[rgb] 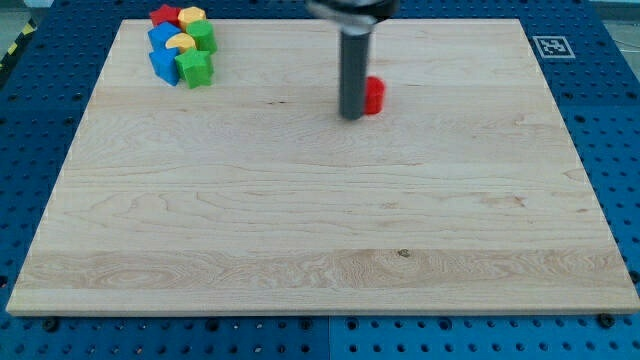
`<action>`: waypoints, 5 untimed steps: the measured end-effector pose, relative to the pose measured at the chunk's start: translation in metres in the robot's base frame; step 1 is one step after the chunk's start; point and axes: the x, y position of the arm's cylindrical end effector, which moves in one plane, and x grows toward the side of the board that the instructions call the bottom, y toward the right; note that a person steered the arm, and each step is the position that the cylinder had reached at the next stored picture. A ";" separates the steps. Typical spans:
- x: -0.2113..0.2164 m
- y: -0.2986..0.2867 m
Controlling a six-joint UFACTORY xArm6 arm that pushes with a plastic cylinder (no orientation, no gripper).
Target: Push the red circle to the top right of the board
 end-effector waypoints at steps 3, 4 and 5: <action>-0.017 -0.008; -0.049 0.043; -0.083 0.100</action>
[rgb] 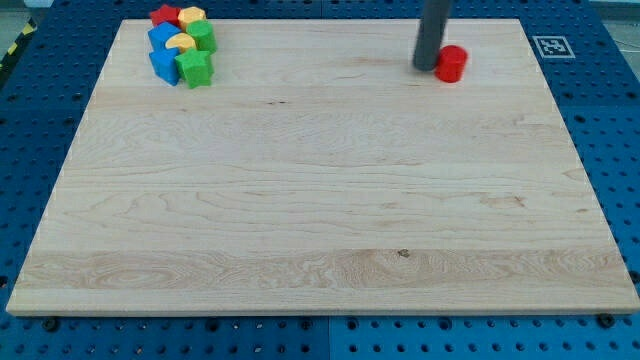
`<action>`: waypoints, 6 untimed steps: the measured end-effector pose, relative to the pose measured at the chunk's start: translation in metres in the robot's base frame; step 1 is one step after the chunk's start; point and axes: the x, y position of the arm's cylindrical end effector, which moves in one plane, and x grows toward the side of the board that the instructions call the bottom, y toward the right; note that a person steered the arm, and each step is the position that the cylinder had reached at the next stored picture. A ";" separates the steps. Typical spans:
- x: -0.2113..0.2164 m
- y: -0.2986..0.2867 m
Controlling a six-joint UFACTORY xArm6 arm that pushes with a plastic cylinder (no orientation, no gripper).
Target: Push the red circle to the top right of the board
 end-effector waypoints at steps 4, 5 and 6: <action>0.018 0.058; 0.007 0.085; 0.007 0.087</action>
